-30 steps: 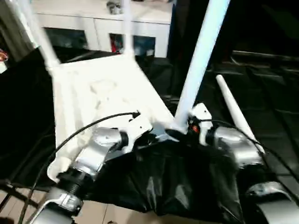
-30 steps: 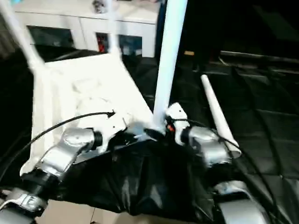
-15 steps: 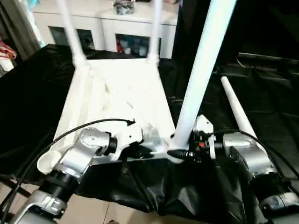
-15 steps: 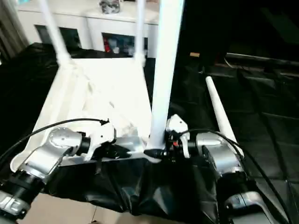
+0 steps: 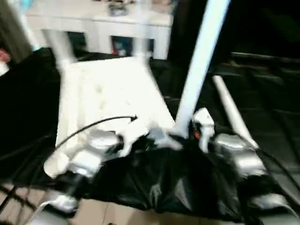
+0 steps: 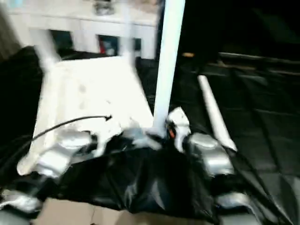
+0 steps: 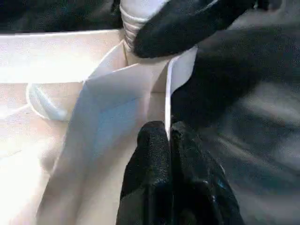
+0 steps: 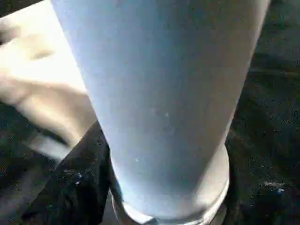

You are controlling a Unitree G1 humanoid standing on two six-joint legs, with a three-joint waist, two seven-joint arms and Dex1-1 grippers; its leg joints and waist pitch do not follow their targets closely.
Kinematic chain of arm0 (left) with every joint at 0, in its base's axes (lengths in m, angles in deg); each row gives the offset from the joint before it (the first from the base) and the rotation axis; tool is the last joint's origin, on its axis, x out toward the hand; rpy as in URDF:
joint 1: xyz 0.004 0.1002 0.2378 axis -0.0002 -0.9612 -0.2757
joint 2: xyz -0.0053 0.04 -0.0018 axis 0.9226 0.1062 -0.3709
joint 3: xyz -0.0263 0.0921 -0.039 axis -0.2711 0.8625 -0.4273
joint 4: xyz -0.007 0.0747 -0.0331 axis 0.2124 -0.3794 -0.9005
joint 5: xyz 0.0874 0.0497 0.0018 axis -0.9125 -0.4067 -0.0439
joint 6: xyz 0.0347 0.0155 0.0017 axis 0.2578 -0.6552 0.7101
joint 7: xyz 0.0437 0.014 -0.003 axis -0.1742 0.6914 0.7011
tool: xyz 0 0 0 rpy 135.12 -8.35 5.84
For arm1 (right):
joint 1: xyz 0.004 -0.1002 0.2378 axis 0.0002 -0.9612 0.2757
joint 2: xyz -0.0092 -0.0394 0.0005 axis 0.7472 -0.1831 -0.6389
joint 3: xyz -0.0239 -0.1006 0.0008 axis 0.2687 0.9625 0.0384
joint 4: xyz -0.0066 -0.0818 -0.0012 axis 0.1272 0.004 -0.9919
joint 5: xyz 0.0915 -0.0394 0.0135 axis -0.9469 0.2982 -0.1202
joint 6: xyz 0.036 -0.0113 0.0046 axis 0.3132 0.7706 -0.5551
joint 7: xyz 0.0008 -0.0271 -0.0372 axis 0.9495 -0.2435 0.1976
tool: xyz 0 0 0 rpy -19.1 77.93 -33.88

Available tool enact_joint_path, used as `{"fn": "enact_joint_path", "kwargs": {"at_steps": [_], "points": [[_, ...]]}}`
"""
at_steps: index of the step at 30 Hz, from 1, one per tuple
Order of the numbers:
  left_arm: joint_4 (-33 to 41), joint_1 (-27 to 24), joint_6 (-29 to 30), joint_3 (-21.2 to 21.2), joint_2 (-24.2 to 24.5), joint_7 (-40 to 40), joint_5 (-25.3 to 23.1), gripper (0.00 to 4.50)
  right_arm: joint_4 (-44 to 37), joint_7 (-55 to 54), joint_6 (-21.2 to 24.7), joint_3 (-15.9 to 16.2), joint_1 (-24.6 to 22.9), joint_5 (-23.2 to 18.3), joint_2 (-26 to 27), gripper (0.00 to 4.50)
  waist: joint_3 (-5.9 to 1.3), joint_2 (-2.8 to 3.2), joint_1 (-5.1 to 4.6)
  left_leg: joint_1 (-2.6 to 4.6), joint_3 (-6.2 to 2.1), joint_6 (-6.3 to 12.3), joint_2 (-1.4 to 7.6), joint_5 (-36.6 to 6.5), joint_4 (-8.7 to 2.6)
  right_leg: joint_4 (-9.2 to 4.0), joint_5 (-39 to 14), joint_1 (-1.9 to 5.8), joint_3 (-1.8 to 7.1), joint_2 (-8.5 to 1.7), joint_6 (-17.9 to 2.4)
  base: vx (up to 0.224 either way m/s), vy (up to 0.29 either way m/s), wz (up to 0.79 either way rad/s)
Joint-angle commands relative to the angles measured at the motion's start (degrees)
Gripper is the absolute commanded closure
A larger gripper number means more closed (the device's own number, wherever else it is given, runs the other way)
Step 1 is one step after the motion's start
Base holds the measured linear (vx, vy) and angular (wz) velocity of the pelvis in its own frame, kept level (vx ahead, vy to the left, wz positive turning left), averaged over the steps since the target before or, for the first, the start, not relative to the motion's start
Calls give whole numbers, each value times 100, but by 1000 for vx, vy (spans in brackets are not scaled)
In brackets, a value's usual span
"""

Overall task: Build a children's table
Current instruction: Rotate leg to tighten

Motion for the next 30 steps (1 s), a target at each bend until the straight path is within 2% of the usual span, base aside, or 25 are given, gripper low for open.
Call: {"fn": "enact_joint_path", "kwargs": {"at_steps": [1,4,7,8,9,12,14,17,21,22,25,28,30], "points": [[125,285,-29,-76,-363,-575,68,450,311,-365,31,197,43,-5,392,174,-355,-35,-8,106,-128,59,200,-1555,-379,-557,-3019,240,253,-524,-607,0,0,0],[72,359,130,-122,-678,-1115,-64,450,787,-1210,-154,55,302,103,743,174,-365,-23,-56,86,-129,102,216,-1476,-383,-545,-2803,228,258,-513,-647,0,0,0],[-19,393,8,-94,-747,-1278,-200,450,851,-1175,-310,70,362,171,852,174,-385,-33,-26,80,-106,213,224,-1359,-376,-505,-2394,232,287,-505,-750,0,0,0],[-38,394,-16,-79,-759,-1280,-214,450,894,-1150,-374,68,387,198,874,118,-389,-22,-18,73,-104,232,227,-1306,-378,-483,-2273,240,294,-506,-792,0,0,0],[-41,388,-25,-65,-760,-1250,-214,450,920,-1111,-417,64,406,210,878,104,-400,-18,-9,52,-102,265,230,-1196,-381,-445,-2034,262,299,-505,-869,0,0,0],[62,314,-38,14,-675,-973,-158,450,963,-902,-525,55,461,179,786,94,-413,-5,-4,34,-89,333,233,-1064,-371,-386,-1597,286,309,-501,-1039,0,0,0],[158,254,-26,58,-610,-785,-117,450,985,-796,-629,99,492,219,687,82,-411,-9,1,29,-88,365,233,-1067,-370,-385,-1629,297,308,-512,-1058,0,0,0],[314,153,-53,142,-450,-395,-39,450,816,-312,-645,221,446,208,465,82,-407,-6,0,33,-94,365,235,-1134,-373,-393,-1733,307,296,-505,-1053,0,0,0],[583,-11,-84,300,-24,507,128,450,213,1106,-569,525,164,78,-116,82,-399,5,10,43,-93,420,255,-1173,-377,-392,-1731,294,310,-497,-1051,0,0,0],[597,-18,-83,313,17,577,138,450,162,1221,-556,547,140,61,-167,82,-412,13,42,48,-95,438,262,-1106,-371,-375,-1602,303,313,-497,-1062,0,0,0],[638,-42,-113,369,241,941,186,450,-147,1882,-430,663,-2,-77,-447,82,-412,23,60,49,-82,479,279,-990,-372,-328,-1292,294,320,-482,-1207,0,0,0],[679,-52,-153,430,503,1364,253,450,-444,2597,-301,816,-137,-184,-751,82,-409,26,144,61,-70,499,287,-975,-369,-323,-1271,297,317,-481,-1219,0,0,0],[692,-52,-166,435,637,1584,270,450,-583,2898,-247,915,-198,-179,-902,82,-400,20,164,61,-70,465,290,-1019,-376,-333,-1373,296,313,-480,-1208,0,0,0]]}}
